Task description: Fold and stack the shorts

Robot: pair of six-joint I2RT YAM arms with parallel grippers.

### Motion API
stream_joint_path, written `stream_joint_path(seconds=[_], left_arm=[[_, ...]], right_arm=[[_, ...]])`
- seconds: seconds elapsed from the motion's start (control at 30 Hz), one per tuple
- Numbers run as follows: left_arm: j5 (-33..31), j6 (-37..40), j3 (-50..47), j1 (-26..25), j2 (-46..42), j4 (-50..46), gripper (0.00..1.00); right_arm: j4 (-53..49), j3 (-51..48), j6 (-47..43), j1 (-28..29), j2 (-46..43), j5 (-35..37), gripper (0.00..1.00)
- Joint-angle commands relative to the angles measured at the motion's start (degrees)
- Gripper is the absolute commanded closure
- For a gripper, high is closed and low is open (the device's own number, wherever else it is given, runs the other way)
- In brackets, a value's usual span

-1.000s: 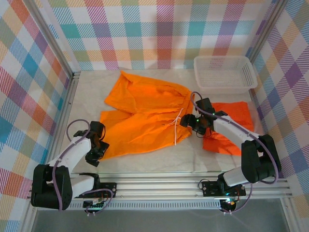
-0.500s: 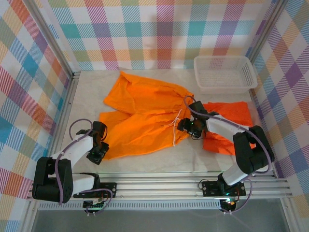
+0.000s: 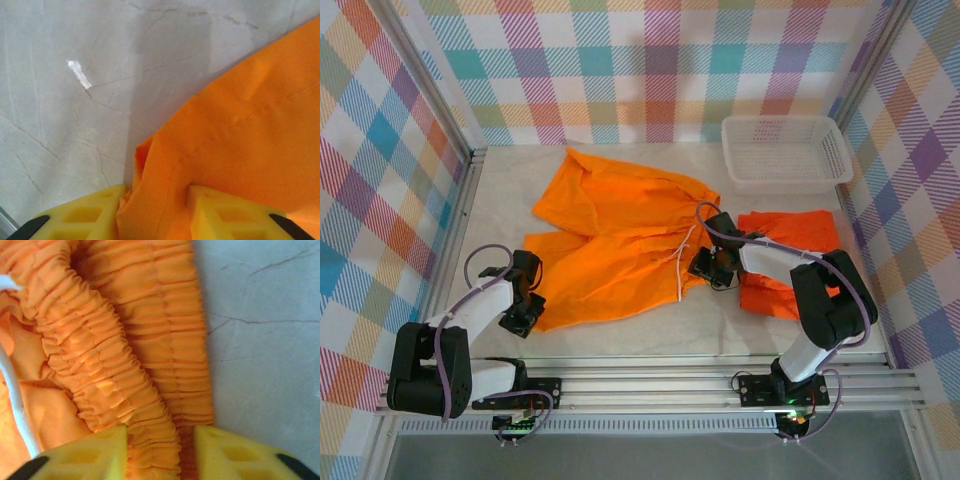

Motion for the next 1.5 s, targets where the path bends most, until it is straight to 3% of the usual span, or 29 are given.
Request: stream_joint_path(seconds=[0.0,0.17,0.27,0.9,1.47], left_arm=[[-0.2,1.2,-0.3,-0.7,1.1,6.6,0.7],[-1.3,2.5,0.0,-0.7,-0.7,6.8,0.89],[-2.3,3.8,1.8,-0.7,-2.0,5.7,1.0],[-16.1,13.1,25.7,0.2,-16.7,-12.0,1.0],[-17.5,23.6,51.9,0.2,-11.6,-15.2,1.0]], right_arm=[[-1.1,-0.2,-0.3,0.4,1.6,1.3,0.75],[-3.2,1.3,-1.9,0.4,0.3,2.6,0.97],[-5.9,3.1,-3.7,0.4,-0.9,3.8,1.0],[-14.9,10.1,-8.7,0.4,-17.4,1.0,1.0],[-17.7,13.5,-7.2,0.5,-27.4,-2.2,1.0]])
